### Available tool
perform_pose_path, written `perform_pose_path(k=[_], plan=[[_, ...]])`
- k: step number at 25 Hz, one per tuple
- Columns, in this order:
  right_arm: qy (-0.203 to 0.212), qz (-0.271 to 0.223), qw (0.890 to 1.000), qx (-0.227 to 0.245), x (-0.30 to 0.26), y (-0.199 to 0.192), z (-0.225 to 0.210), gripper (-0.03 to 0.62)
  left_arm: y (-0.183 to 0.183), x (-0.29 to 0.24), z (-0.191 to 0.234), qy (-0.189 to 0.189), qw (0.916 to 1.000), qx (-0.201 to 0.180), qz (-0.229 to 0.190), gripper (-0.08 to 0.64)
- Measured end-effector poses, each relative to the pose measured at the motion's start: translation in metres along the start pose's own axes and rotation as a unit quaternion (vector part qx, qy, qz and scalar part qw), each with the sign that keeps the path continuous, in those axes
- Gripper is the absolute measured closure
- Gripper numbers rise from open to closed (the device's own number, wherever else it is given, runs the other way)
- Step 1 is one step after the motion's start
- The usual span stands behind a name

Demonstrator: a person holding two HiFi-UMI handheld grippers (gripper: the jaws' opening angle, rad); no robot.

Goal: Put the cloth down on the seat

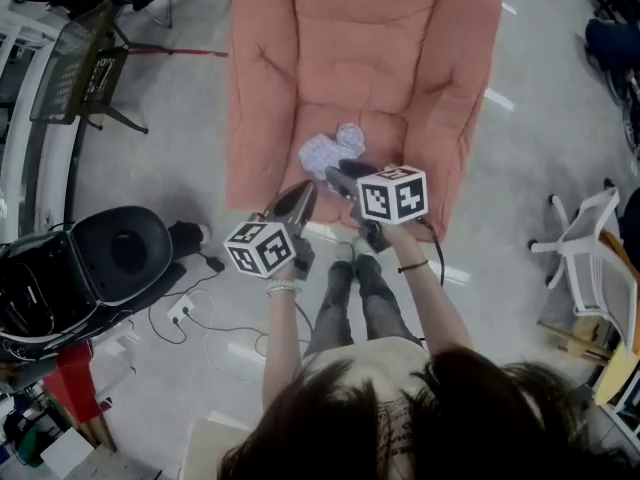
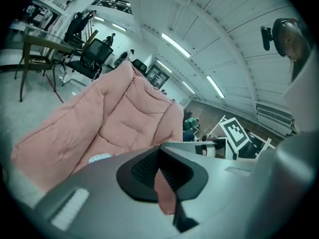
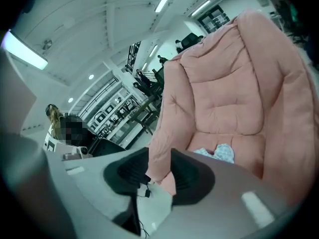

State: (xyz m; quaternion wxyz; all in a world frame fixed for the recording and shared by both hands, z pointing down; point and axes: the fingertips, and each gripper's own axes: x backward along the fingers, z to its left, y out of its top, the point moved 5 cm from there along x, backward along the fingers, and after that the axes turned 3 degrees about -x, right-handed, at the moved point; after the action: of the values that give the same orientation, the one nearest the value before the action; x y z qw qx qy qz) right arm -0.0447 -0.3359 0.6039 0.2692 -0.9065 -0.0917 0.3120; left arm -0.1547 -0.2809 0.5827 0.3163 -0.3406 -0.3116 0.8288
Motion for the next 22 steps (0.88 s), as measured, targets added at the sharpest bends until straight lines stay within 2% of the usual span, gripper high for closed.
perform_pose_path(k=[7,13,22], plan=[[0.012,-0.046,0.999,0.015,0.032,0.025,0.033,0.471,0.027,0.014,-0.029,-0.010,0.9995,-0.019,-0.025,0.568],[0.028,-0.064,0.997,0.027,0.046,0.035,0.051,0.483,0.041,0.020,-0.044,-0.025,0.9984,-0.038,-0.034,0.568],[0.046,-0.097,0.993,0.056,0.102,0.033,0.102,0.525,0.057,0.060,-0.099,-0.055,0.9940,-0.081,-0.050,0.568]])
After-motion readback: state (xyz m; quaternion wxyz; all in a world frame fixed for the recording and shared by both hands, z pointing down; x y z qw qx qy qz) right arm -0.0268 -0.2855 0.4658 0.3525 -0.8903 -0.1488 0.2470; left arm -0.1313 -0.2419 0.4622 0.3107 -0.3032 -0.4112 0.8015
